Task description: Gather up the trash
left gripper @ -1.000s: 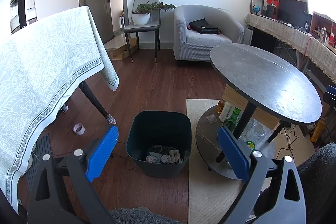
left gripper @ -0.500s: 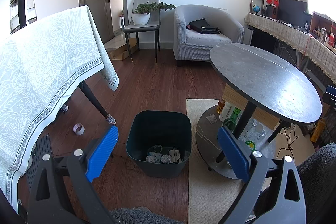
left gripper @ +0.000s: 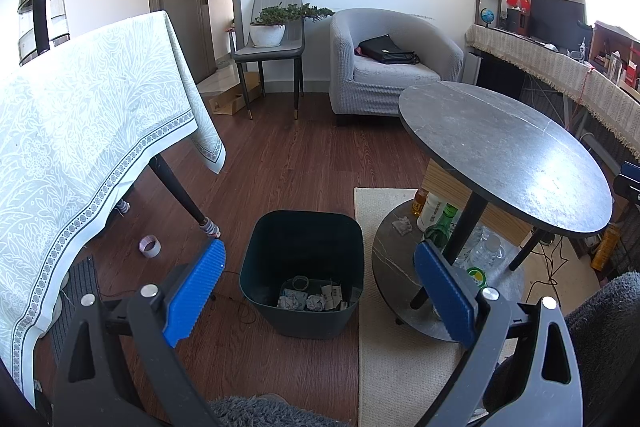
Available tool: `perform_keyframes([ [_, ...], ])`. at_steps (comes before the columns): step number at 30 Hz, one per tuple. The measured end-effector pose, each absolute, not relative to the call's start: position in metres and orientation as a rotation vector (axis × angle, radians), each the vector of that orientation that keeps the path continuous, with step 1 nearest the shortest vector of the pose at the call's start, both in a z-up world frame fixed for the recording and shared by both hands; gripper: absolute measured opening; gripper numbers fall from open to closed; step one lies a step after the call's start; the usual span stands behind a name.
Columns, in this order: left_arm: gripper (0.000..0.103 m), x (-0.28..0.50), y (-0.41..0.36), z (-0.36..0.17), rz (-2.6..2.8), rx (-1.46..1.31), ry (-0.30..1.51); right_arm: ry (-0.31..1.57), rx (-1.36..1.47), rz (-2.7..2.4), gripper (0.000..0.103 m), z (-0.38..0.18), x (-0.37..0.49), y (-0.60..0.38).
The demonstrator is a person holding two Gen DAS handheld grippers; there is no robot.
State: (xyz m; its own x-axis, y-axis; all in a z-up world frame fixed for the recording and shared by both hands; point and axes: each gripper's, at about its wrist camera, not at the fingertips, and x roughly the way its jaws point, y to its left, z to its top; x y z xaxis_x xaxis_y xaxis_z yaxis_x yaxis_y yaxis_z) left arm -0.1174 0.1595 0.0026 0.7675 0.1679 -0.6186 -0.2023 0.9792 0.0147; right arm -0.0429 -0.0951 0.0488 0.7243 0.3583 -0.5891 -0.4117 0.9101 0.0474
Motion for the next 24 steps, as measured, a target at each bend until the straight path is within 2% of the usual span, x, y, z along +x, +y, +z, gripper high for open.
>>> perform_keyframes([
  [24, 0.098, -0.1188, 0.1642, -0.0004, 0.199, -0.068, 0.666, 0.631, -0.09, 0.425, 0.1, 0.0495, -0.0423, -0.095],
])
